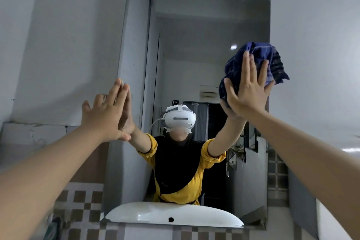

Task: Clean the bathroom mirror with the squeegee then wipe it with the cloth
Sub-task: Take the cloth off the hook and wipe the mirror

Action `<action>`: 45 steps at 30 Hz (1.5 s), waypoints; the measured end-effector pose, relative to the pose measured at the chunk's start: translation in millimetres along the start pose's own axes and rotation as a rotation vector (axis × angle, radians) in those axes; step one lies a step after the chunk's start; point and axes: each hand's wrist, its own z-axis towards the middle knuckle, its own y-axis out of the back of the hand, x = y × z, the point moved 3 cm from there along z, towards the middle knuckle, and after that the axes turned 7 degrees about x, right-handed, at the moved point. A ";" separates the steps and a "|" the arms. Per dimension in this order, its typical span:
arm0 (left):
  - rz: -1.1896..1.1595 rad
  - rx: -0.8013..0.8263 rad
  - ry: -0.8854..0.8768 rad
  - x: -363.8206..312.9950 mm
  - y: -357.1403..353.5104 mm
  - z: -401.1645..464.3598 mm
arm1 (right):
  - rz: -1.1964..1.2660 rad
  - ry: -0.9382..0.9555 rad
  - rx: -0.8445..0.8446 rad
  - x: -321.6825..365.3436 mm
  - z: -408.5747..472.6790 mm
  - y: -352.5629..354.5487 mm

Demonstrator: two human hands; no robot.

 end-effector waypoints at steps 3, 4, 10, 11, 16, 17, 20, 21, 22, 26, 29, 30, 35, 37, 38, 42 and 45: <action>0.008 0.008 0.010 -1.5 1.3 -0.4 | 0.004 0.010 0.012 20.6 -15.0 -11.2; 0.009 0.008 0.012 -1.3 1.1 -0.4 | 0.008 0.027 0.024 29.8 -19.2 -15.6; -0.011 0.000 -0.032 2.2 -3.5 3.3 | 0.047 0.083 0.063 90.7 -27.6 -35.5; -0.009 -0.003 -0.049 3.5 -3.4 3.6 | 0.051 0.089 0.070 102.6 -26.1 -38.2; -0.067 -0.027 -0.167 16.5 -12.6 0.9 | 0.058 0.204 0.133 165.1 -12.5 -50.3; -0.099 -0.020 -0.197 22.3 -18.4 -2.1 | 0.055 0.234 0.141 176.8 -10.7 -53.1; -0.227 0.027 -0.279 41.8 -37.8 -14.0 | 0.052 0.305 0.155 206.9 -7.1 -59.8; -0.272 0.053 -0.285 47.3 -42.9 -17.5 | 0.045 0.333 0.160 215.2 -6.7 -61.2; -0.306 0.087 -0.283 51.3 -47.5 -19.9 | 0.037 0.366 0.167 222.2 -7.1 -62.5; -0.319 0.142 -0.264 53.7 -58.0 -20.7 | -0.021 0.530 0.202 234.3 -15.3 -68.6; -0.327 0.139 -0.260 53.2 -58.7 -19.4 | -0.087 0.645 0.196 228.7 -25.8 -70.4; -0.332 0.136 -0.259 53.5 -58.9 -19.3 | -0.104 0.672 0.196 225.1 -28.6 -70.6; -0.334 0.153 -0.238 53.5 -58.5 -17.5 | -0.176 0.745 0.178 190.6 -36.5 -64.4; -0.342 0.160 -0.227 52.6 -57.7 -17.4 | -0.191 0.739 0.185 170.0 -38.3 -59.9; -0.349 0.164 -0.225 52.1 -57.0 -17.6 | -0.194 0.727 0.190 159.0 -38.8 -57.4; -0.356 0.176 -0.214 51.0 -54.7 -19.3 | -0.202 0.671 0.201 113.0 -41.0 -45.6; -0.351 0.156 -0.203 50.4 -55.3 -20.7 | -0.215 0.635 0.196 79.3 -41.4 -36.2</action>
